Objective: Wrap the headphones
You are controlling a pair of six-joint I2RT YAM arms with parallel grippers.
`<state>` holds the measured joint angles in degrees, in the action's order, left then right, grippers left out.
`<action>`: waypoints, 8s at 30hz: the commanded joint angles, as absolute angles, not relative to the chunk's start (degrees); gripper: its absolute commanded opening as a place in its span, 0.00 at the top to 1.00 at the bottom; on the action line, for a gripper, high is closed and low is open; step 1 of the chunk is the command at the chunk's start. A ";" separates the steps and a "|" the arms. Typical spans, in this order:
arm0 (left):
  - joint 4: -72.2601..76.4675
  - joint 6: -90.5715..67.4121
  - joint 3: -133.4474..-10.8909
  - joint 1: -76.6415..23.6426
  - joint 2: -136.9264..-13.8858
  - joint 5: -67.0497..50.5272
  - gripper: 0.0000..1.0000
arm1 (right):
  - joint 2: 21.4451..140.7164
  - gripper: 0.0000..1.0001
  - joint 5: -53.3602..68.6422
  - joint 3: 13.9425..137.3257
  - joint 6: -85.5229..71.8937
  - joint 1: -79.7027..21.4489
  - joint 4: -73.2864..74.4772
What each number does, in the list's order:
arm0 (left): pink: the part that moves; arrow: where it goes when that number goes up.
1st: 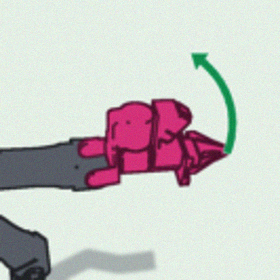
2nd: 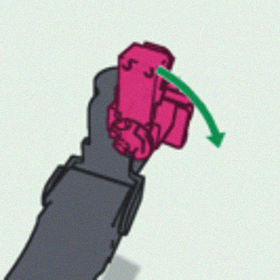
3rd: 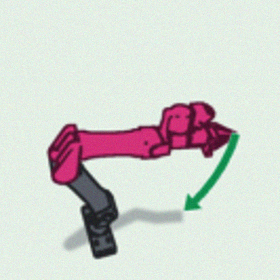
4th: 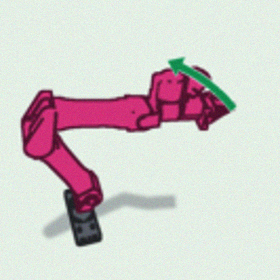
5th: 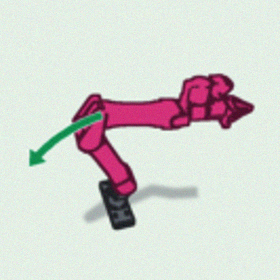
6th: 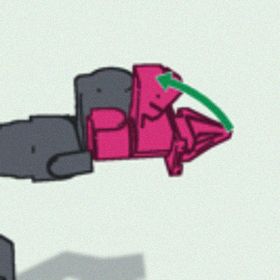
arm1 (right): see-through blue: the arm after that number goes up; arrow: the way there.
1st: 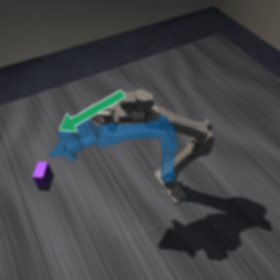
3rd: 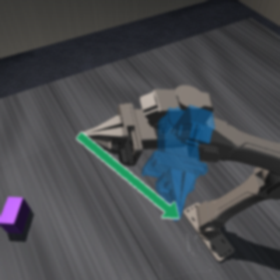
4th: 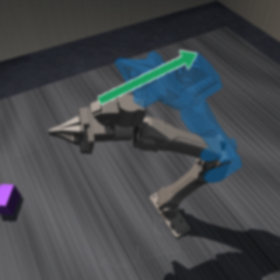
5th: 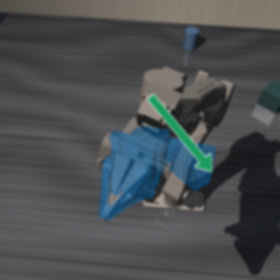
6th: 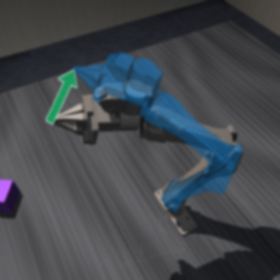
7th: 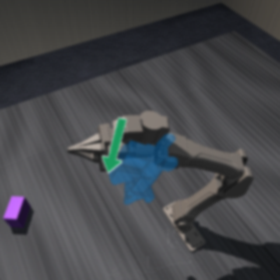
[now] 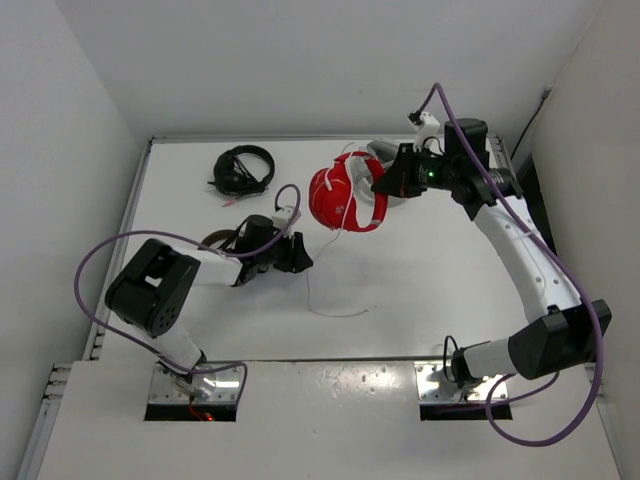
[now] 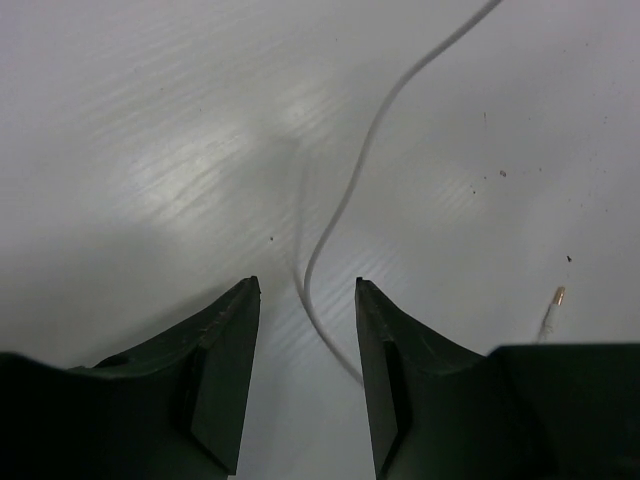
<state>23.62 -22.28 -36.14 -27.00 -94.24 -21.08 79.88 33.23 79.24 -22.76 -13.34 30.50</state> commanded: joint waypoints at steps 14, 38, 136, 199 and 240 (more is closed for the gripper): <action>30.14 -18.54 -47.98 -27.86 -109.33 -35.76 0.51 | 79.89 1.00 36.21 84.99 -25.14 -13.27 28.12; 15.92 -30.34 -35.16 -33.39 -85.35 -24.17 1.00 | 82.18 1.00 12.59 79.89 -39.02 -5.71 21.80; 7.56 20.04 -63.46 -35.68 -71.89 6.77 1.00 | 69.25 1.00 1.58 57.83 5.28 -25.75 25.14; 25.85 -32.97 -54.14 -25.58 -108.98 -38.14 0.67 | 79.01 1.00 16.44 54.15 -36.74 -12.56 20.57; 5.26 9.06 -46.75 -22.68 -82.95 -24.73 0.49 | 83.76 1.00 19.60 54.14 -39.63 -7.47 20.57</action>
<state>2.50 6.04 -45.08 -22.46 -80.84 -33.61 83.94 16.78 53.47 -36.53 -8.27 23.20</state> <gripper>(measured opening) 0.527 0.046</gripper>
